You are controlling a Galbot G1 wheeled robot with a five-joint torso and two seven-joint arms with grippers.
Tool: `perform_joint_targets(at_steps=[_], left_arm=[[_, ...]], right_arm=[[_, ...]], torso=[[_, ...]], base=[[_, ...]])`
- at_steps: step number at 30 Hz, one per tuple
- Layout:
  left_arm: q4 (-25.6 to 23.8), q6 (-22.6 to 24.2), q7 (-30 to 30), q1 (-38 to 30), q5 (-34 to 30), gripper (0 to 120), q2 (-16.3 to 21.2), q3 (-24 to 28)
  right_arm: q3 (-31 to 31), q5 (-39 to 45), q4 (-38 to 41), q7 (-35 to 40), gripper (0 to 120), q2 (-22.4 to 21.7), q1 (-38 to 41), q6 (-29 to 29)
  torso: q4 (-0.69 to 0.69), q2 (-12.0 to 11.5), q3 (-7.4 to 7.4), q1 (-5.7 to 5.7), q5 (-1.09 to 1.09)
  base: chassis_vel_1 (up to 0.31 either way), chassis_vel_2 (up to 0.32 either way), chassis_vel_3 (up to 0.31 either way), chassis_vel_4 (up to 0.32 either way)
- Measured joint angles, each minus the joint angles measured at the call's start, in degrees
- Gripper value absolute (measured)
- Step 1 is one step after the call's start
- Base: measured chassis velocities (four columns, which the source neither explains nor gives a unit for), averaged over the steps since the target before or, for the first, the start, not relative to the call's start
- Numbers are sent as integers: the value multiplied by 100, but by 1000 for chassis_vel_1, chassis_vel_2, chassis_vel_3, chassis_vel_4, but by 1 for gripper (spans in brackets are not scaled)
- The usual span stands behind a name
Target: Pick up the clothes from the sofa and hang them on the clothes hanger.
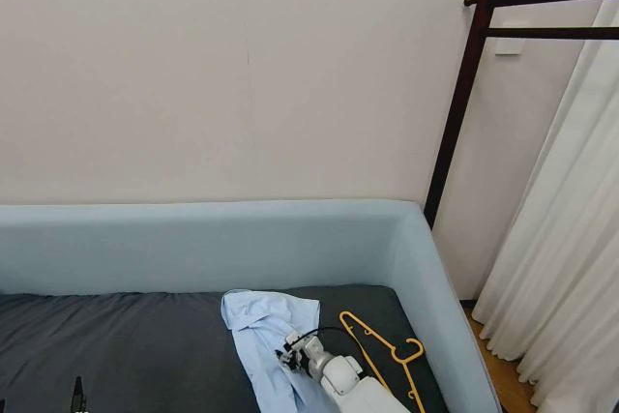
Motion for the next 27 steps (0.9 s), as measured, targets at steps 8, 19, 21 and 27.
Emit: perform_joint_targets(at_steps=[8,19,21,27], left_arm=[[-40,-4,-75,6,69,100,-15,51],[-13,-49,-126,-43,139,100,-21,194],[-10,-73,-127,-49,156,100,-31,252],[-15,-117,-129,-63,179,100,-40,352]], right_arm=[[19,274,212,84,14,-187,-100,588],[-341,2199,2050,454,0,-961,-301,1130],[-460,2915,2877,606,0,-1207,-289,1155],[-661,4070,4391,1147,0,-1545,-7,864]], torso=[[-1,0,0,0,0],[-2,0,1,0,0],[-1,0,0,0,0],[0,0,0,0,0]], base=[[0,0,0,0],[0,0,0,0],[0,0,0,0],[0,0,0,0]])
